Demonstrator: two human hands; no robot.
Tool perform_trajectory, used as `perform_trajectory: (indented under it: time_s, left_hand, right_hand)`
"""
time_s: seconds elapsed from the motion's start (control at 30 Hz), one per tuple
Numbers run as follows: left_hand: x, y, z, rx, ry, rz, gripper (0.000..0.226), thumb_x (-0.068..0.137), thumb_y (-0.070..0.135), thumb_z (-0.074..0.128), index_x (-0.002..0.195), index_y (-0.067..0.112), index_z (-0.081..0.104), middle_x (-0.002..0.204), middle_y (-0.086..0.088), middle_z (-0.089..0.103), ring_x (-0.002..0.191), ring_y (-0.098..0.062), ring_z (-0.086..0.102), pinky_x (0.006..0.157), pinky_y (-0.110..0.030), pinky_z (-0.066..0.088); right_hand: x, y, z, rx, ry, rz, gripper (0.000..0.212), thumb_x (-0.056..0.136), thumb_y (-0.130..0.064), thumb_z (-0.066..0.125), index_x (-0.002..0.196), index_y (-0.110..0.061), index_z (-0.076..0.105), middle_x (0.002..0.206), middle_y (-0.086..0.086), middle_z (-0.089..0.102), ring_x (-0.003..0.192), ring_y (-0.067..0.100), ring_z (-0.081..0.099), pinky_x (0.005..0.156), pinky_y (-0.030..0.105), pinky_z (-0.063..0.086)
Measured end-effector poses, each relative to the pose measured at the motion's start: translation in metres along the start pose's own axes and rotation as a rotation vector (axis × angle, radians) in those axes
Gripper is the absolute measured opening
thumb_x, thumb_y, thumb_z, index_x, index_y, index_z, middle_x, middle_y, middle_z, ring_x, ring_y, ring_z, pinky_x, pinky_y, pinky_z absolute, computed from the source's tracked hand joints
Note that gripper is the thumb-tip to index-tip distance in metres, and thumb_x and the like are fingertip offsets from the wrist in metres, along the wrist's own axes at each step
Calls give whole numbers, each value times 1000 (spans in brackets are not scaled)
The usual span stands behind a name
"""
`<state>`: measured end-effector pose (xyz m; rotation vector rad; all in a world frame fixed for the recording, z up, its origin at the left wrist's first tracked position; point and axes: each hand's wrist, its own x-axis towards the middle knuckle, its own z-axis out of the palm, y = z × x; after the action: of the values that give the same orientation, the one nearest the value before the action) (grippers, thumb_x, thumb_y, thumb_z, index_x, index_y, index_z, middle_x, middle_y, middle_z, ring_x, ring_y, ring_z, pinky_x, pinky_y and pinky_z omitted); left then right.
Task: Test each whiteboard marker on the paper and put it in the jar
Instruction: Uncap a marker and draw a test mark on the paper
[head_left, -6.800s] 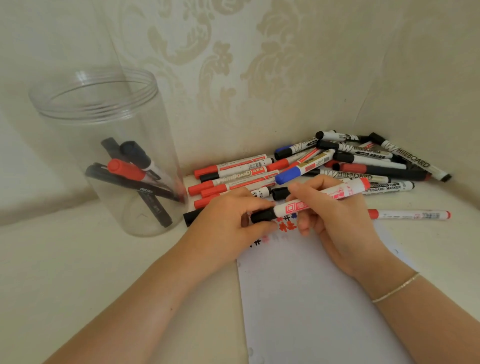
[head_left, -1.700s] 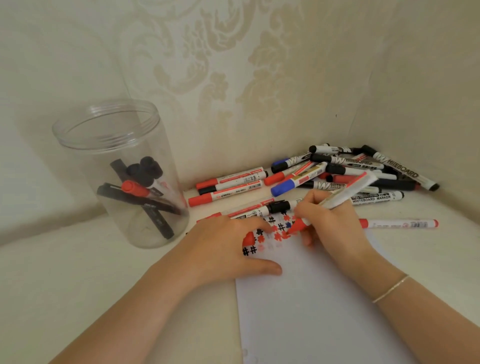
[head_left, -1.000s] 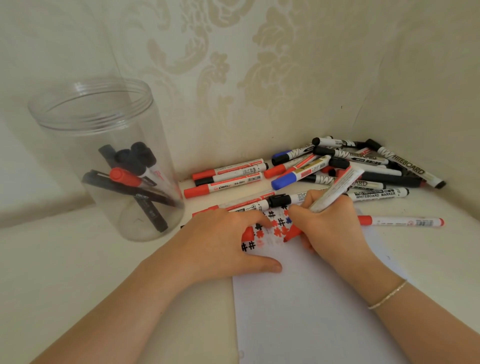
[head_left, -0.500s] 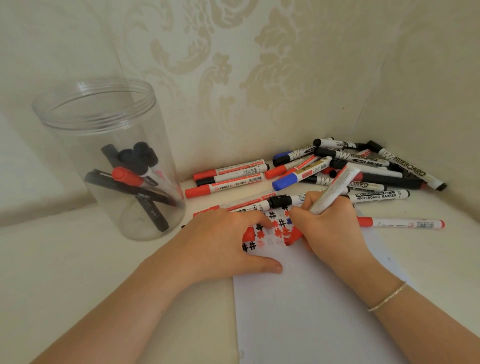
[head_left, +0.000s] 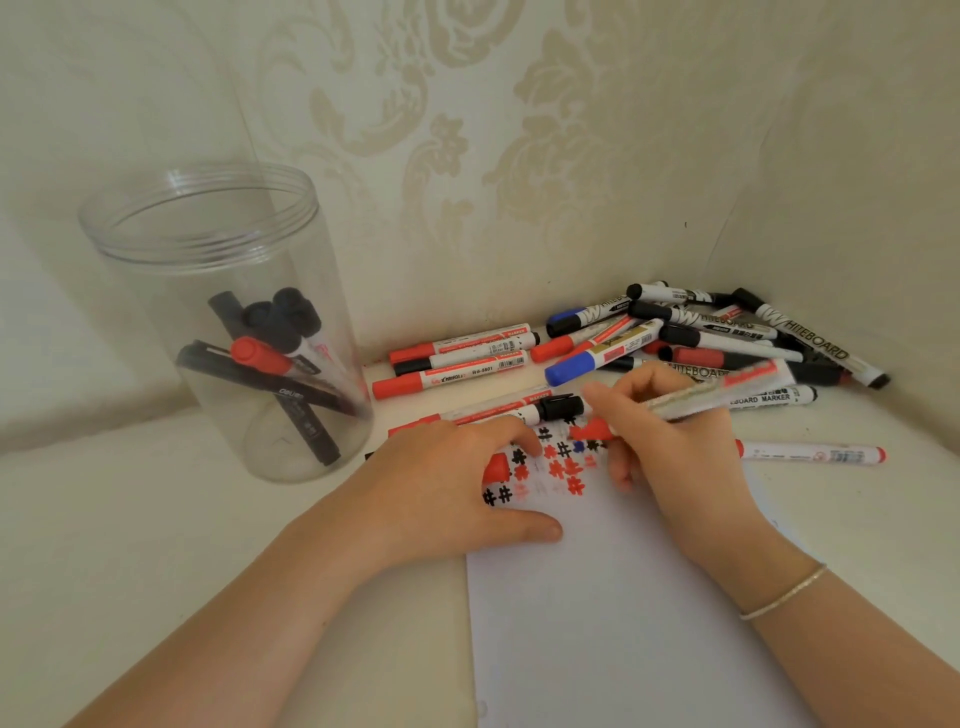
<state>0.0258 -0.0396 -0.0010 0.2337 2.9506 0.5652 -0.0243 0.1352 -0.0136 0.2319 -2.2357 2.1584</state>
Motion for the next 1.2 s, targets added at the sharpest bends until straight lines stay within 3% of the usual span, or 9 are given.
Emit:
perform_trajectory:
  time_s: [0.13, 0.2, 0.33, 0.6, 0.8, 0.87, 1.03, 1.13, 1.2]
  left_hand:
    - [0, 0, 0, -63, 34, -20, 41, 73, 68, 61, 101, 44, 42, 72, 17, 50, 69, 2, 48, 59, -22, 39]
    - [1, 0, 0, -66, 40, -28, 39, 74, 66, 62, 98, 42, 42, 70, 15, 49, 66, 1, 47, 56, -23, 36]
    - [1, 0, 1, -45, 48, -25, 39, 73, 67, 62, 93, 41, 40, 71, 16, 49, 68, 1, 47, 59, -25, 39]
    - [1, 1, 2, -26, 62, 5, 38, 74, 66, 61, 88, 40, 37, 70, 18, 47, 67, 1, 47, 58, -23, 38]
    - [0, -4, 4, -52, 118, 73, 29, 81, 62, 51, 90, 37, 40, 81, 18, 56, 76, -5, 54, 70, -31, 48]
    - [0, -5, 5, -62, 151, 101, 20, 87, 53, 49, 87, 36, 39, 81, 14, 57, 74, -8, 55, 65, -30, 46]
    - [-5, 4, 5, -410, 164, 162, 10, 94, 38, 51, 85, 33, 52, 72, 10, 60, 62, -8, 53, 53, -20, 38]
    - [-5, 8, 6, -661, 249, 99, 32, 94, 43, 42, 78, 23, 62, 62, 12, 57, 59, -4, 52, 58, -18, 42]
    - [-2, 8, 7, -717, 347, 25, 48, 93, 48, 41, 88, 10, 69, 74, 4, 69, 67, -12, 64, 66, -32, 55]
  right_hand:
    - [1, -7, -2, 472, -185, 118, 19, 69, -25, 69, 71, -6, 66, 72, 11, 65, 57, 20, 62, 56, 29, 53]
    - [1, -8, -2, 554, -234, 171, 25, 76, -26, 59, 72, -1, 64, 66, 13, 62, 51, 22, 59, 51, 30, 51]
    - [-2, -8, 3, 471, -278, 116, 17, 76, -12, 56, 65, 0, 50, 57, 15, 55, 37, 20, 47, 37, 27, 40]
    - [-4, -2, 5, 302, -334, 100, 19, 72, -11, 74, 66, -2, 58, 60, 17, 58, 39, 19, 49, 38, 25, 41]
    - [-4, -3, 2, 400, -505, 145, 37, 72, -36, 73, 79, 0, 73, 80, 26, 69, 62, 29, 67, 56, 31, 54]
    - [-2, -3, 0, 481, -487, 196, 46, 81, -39, 60, 82, 5, 72, 82, 31, 67, 65, 34, 67, 59, 34, 55]
    - [0, -7, 0, 383, -229, 66, 15, 82, -8, 62, 75, -5, 49, 58, 12, 59, 37, 20, 50, 38, 25, 41]
    - [-2, -13, 1, 160, -117, -30, 24, 81, -8, 68, 68, -4, 48, 48, 8, 55, 32, 18, 47, 37, 25, 40]
    - [-6, -18, 9, 48, -98, -89, 29, 84, -9, 68, 67, 0, 46, 47, 8, 51, 30, 18, 46, 36, 25, 40]
